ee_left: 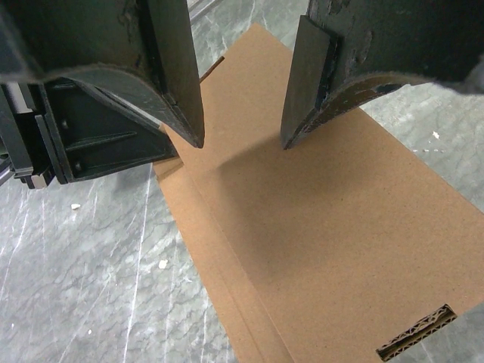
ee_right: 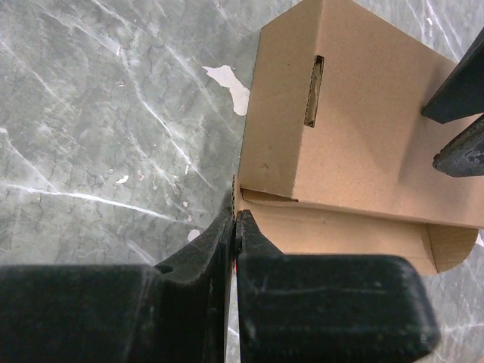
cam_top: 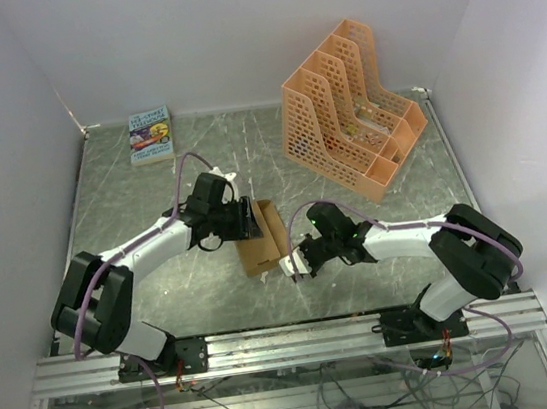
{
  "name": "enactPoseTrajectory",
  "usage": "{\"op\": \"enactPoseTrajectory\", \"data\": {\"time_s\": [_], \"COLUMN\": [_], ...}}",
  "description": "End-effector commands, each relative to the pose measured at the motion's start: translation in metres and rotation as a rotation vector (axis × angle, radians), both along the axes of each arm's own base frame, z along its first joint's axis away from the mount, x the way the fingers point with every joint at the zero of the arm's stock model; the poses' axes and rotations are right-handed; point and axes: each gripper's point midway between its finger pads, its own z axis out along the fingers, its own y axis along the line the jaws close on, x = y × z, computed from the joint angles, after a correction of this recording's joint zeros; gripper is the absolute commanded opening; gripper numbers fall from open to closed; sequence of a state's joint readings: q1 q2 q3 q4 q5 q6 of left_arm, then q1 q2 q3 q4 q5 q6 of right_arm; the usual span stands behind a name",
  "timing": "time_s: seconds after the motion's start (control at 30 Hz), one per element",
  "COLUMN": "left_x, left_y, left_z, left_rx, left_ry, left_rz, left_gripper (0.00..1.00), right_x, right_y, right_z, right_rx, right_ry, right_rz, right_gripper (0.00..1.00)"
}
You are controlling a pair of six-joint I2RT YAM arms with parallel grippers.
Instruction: Fold the paper box
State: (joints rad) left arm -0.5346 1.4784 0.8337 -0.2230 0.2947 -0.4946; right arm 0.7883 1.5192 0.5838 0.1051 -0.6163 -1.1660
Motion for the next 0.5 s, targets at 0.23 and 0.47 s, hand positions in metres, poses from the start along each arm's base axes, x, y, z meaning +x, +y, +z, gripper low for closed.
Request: {"op": "enactPoseTrajectory", "data": {"time_s": [0.23,0.47], "left_x": [-0.0037,-0.0035], "left_y": [0.0201,0.0201], "left_z": [-0.0226,-0.0255], "left_rx": [0.073,0.071], "left_ry": [0.046,0.053], "left_rz": [0.0,-0.007], "left_gripper": [0.58,0.58], "right_x": [0.0007,0.0053], "right_y": [-0.0073,-0.0082], "right_z": [-0.0083,-0.0117], "right_rx": [-0.026,-0.04], "right_ry": [0.076,0.124], "right_rz": [-0.023,-0.053], "right_gripper": [0.0,0.0]}}
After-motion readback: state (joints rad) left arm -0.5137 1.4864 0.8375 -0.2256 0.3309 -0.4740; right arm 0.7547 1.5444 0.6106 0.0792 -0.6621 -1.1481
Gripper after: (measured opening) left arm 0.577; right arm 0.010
